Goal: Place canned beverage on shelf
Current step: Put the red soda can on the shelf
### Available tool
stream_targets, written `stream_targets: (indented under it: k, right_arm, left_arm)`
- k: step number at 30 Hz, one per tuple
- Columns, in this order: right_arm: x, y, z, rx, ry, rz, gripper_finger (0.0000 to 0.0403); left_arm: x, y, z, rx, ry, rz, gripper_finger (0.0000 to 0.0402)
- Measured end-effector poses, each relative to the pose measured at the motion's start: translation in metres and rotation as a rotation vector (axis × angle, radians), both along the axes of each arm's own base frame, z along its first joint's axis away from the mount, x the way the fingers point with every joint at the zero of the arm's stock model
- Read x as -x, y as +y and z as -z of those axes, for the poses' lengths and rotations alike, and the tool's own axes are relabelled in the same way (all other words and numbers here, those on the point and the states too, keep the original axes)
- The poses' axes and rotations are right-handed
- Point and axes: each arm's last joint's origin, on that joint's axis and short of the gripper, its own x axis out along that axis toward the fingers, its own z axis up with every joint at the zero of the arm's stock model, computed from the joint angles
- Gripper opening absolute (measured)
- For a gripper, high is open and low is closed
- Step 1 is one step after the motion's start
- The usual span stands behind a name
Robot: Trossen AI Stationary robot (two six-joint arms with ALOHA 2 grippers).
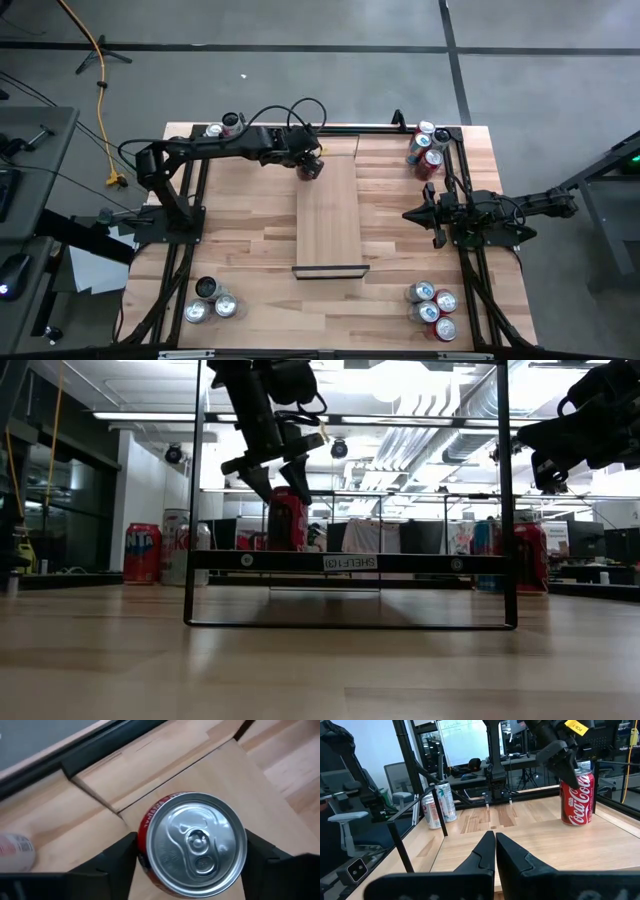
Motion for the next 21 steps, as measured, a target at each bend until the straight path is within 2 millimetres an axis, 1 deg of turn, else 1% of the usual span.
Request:
stream_targets:
  k: [2, 6, 10, 13, 18, 21]
  right_arm:
    - [0.0, 0.0, 0.0, 0.0, 0.0, 0.0, 0.0]
    - [0.0, 0.0, 0.0, 0.0, 0.0, 0.0, 0.0]
    - [0.0, 0.0, 0.0, 0.0, 0.0, 0.0, 0.0]
    - [0.0, 0.0, 0.0, 0.0, 0.0, 0.0, 0.0]
    - [0.0, 0.0, 0.0, 0.0, 0.0, 0.0, 0.0]
    - [0.0, 0.0, 0.0, 0.0, 0.0, 0.0, 0.0]
  left_arm:
    - [-0.001, 0.001, -0.001, -0.031, 0.023, 0.069, 0.0196]
    - [0.001, 0.006, -0.004, -0.068, 0.081, 0.28, 0.0196]
    - [0.004, 0.016, -0.005, -0.075, 0.11, 0.479, 0.0196]
    - [0.008, 0.027, -0.006, -0.065, 0.094, 0.593, 0.0201]
    - [0.017, 0.047, -0.006, -0.033, 0.036, 0.733, 0.0205]
    - [0.022, 0.055, -0.006, -0.024, -0.001, 0.829, 0.0206]
